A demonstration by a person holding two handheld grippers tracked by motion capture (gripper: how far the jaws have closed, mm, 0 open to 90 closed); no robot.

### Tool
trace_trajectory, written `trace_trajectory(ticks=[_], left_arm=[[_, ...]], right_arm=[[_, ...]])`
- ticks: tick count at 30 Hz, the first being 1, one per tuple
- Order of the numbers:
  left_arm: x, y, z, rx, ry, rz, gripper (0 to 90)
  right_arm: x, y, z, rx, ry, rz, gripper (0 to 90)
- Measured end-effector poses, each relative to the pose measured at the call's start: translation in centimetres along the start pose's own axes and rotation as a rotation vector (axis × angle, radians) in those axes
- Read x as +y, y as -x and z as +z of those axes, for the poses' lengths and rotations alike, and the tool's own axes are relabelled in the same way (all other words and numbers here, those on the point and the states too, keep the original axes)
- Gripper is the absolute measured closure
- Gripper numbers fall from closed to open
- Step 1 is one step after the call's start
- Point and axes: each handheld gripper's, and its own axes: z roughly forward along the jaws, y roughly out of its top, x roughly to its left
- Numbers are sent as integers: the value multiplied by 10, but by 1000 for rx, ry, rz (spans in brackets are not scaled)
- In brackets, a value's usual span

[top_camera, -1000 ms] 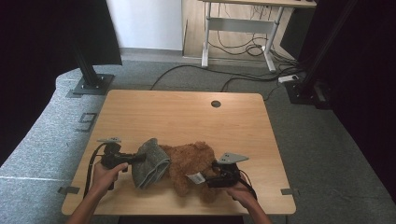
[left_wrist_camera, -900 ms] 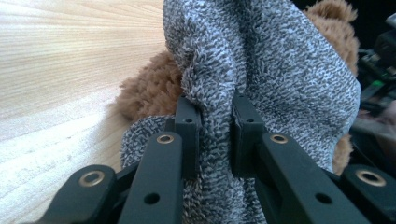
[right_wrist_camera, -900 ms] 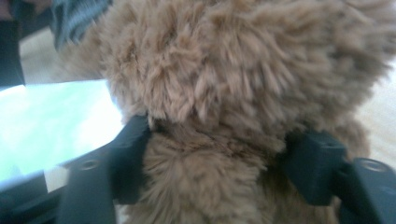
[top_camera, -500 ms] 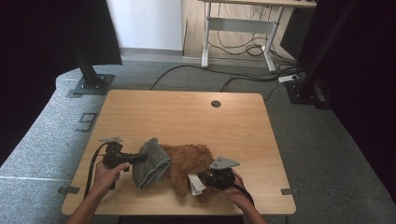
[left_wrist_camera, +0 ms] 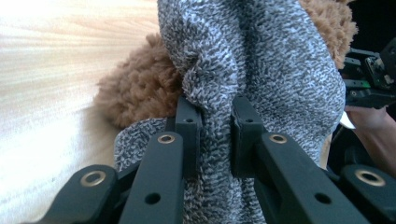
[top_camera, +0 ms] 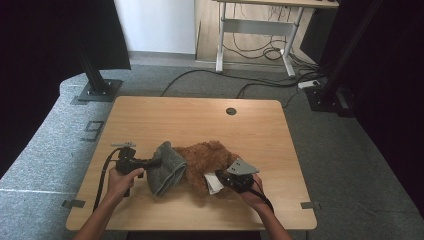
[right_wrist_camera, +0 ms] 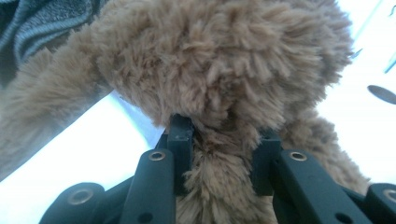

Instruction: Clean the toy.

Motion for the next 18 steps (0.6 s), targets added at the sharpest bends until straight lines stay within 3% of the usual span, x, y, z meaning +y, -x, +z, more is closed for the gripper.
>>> trace_trajectory(ticks=[6,10,13,18], left_arm=[[-16,1,-3,-50,-16,-18,761],[-21,6,-3,-58,-32,-8,759],[-22,8,-4,-56,-38,-1,759],[-24,10,-4,-58,-47,-1,758]], right_arm=[[-15,-6,-6,48,-19,54,671],[-24,-7,-10,85,-48,97,637],[-29,-7,-14,105,-55,133,550],[-31,-6,-18,119,-54,162,528]])
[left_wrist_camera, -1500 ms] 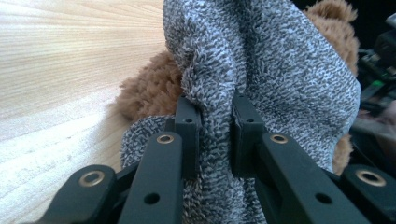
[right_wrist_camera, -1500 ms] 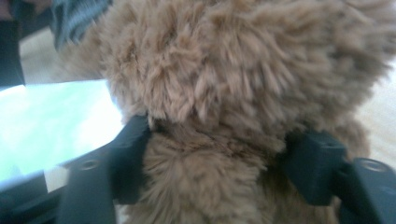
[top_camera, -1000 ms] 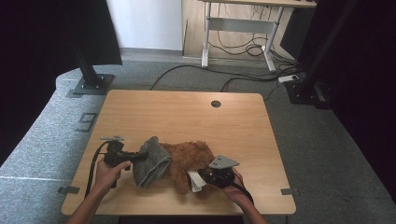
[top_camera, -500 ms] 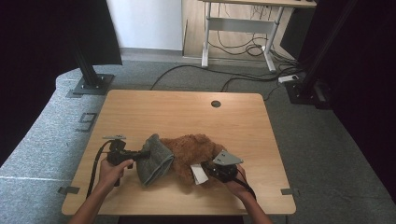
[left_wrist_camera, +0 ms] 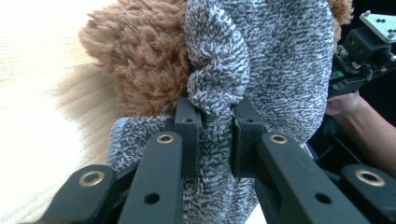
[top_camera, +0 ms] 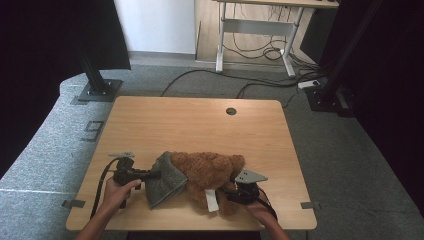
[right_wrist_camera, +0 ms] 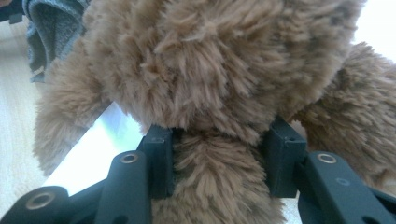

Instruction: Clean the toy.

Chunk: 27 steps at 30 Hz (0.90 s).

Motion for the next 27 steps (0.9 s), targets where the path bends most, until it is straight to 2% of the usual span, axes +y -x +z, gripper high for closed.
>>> trace_trajectory(ticks=[4,6,8,10,13,17,21,27], left_arm=[[-6,4,-3,-20,-9,2,755],[-3,8,-8,-32,11,15,750],[5,16,-16,-54,50,32,748],[19,28,-21,-71,79,69,750],[42,50,-18,-90,100,120,751],[71,69,7,-113,76,151,752],[93,79,42,-114,23,154,751],[116,90,91,-132,-26,137,750]], right_arm=[[-3,-1,1,-6,-24,-20,550],[-4,-1,2,-9,-32,-17,559],[-4,0,2,-22,-38,-11,571],[-4,0,4,-33,-42,-10,582],[-2,-2,8,-51,-52,-13,590],[-1,-3,11,-64,-57,-11,592],[-1,-4,11,-70,-58,-16,592],[-2,-7,12,-88,-62,-50,597]])
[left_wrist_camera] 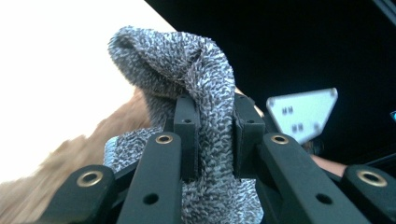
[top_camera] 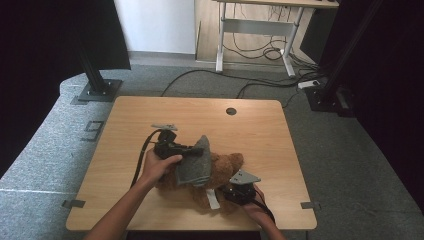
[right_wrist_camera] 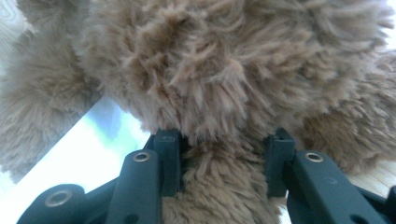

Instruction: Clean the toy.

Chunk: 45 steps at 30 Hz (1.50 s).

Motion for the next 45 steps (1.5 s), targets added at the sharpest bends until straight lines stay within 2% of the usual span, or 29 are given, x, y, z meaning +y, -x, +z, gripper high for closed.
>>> trace_trajectory(ticks=[2,5,7,9,13,15,17,19,21,25,28,33,39,45], left_arm=[[4,0,15,15,-22,-2,750],[5,-3,33,60,-76,-9,750],[1,-6,38,76,-100,-16,753],[-2,-9,35,92,-104,-22,758],[-11,-18,15,142,-99,-34,765],[-20,-27,1,161,-89,-51,767],[-27,-37,-12,164,-69,-78,768],[-35,-45,-24,142,-46,-112,770],[-42,-50,-33,129,-27,-125,771],[-49,-49,-44,125,-9,-112,772],[-51,-46,-51,155,0,-83,771],[-57,-49,-73,211,31,-76,771],[-87,-59,-102,244,60,-102,768],[-112,-73,-119,277,60,-151,767]], right_arm=[[0,-1,0,-3,0,-10,597],[-1,-2,0,-12,-6,-19,599],[-2,-3,0,-17,-14,-27,600],[-3,-3,1,-18,-16,-39,603],[-5,-4,0,-21,-14,-40,610],[-6,-5,-1,-27,-13,-40,613],[-6,-5,-2,-27,-11,-43,615],[-7,-6,-2,-29,-11,-49,616],[-7,-7,-2,-30,-10,-56,617],[-7,-8,-2,-31,-12,-63,618],[-8,-8,-3,-30,-15,-57,621],[-9,-7,-3,-31,-17,-57,624],[-9,-7,-3,-36,-20,-46,624],[-9,-7,-3,-38,-21,-39,624]])
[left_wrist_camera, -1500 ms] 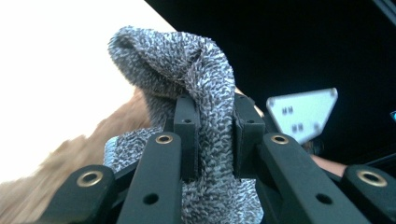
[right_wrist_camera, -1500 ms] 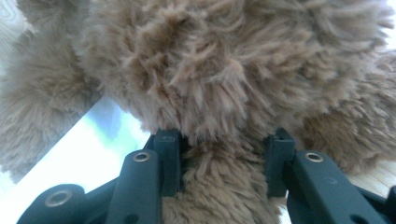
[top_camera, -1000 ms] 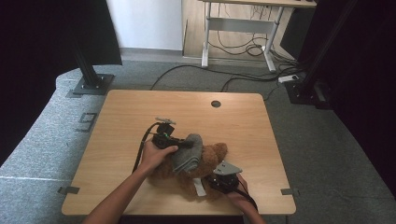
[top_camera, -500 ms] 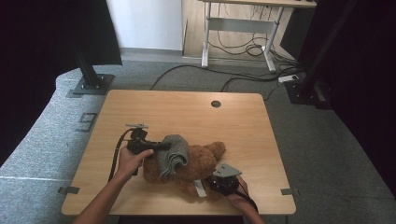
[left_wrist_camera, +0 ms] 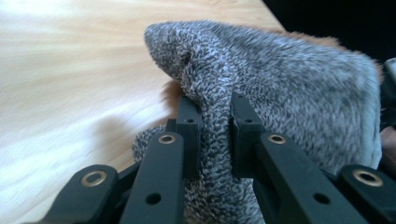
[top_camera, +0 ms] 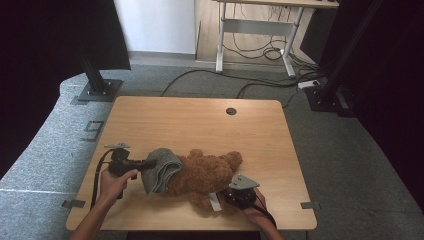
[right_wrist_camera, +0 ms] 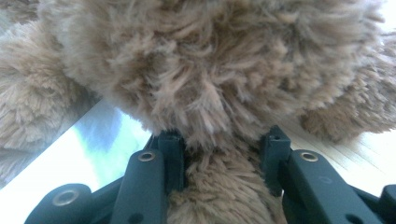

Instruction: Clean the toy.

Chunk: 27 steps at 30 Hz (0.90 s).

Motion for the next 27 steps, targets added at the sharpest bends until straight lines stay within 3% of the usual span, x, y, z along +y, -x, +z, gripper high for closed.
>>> trace_trajectory(ticks=[4,8,16,20,27], left_arm=[[-3,-5,0,0,-1,-12,764],[8,1,-2,5,32,-5,760],[47,33,-8,-66,109,79,768],[61,53,6,-88,90,120,769],[81,85,46,-94,29,185,770]], right_arm=[[0,1,0,2,-1,2,624],[0,1,0,2,0,9,624],[0,2,1,2,-1,10,624],[0,2,1,4,-1,12,624],[0,2,1,7,-1,13,623]])
